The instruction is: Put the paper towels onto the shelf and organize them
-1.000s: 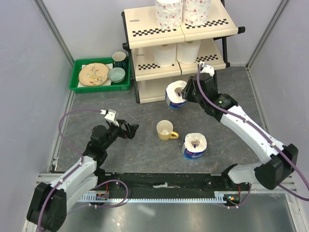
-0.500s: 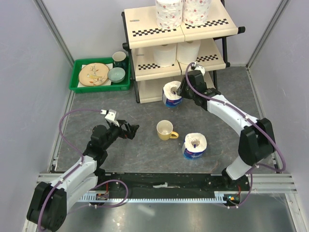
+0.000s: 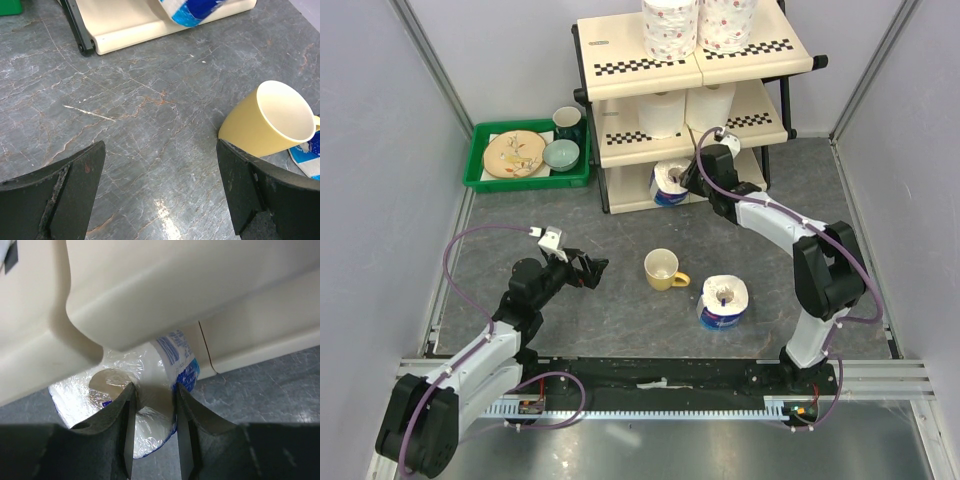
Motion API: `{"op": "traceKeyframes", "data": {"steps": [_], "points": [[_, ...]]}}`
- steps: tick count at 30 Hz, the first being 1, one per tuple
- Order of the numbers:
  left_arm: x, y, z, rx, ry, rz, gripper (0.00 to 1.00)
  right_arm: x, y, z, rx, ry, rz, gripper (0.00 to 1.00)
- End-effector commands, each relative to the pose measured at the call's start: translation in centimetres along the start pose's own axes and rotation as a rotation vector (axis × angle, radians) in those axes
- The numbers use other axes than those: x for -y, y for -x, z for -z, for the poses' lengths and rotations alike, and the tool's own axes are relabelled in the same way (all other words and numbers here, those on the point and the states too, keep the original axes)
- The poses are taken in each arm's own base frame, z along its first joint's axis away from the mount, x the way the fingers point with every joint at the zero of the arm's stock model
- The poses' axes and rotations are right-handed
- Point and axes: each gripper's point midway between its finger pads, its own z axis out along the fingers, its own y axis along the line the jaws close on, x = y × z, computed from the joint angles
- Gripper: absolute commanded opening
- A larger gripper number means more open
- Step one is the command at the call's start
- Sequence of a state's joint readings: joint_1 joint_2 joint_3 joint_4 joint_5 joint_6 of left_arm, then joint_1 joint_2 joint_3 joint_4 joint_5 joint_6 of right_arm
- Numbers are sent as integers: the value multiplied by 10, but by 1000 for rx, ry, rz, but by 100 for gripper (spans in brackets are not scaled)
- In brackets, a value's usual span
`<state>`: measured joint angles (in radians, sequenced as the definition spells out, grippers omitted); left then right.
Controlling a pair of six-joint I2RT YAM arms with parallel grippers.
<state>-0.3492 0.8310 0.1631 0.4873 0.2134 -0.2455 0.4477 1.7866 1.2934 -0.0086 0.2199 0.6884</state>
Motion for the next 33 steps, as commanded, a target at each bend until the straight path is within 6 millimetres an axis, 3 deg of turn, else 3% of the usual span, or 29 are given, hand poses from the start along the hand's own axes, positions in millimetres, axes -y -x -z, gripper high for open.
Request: {"op": "traceKeyframes", "data": {"steps": [1,16,27,33], "points": [[7,13,-3,36,-28,-2,99,-37,47,-8,156,101,-71,24],[7,12,-3,32,-29,-2,99,-40,61,-29,254,102,-99,23],[7,12,-3,34,-28,-3,99,-37,51,-42,225,81,-82,25],[7,13,-3,34,-28,-3,99,-32,45,-43,218,68,-73,46]]}}
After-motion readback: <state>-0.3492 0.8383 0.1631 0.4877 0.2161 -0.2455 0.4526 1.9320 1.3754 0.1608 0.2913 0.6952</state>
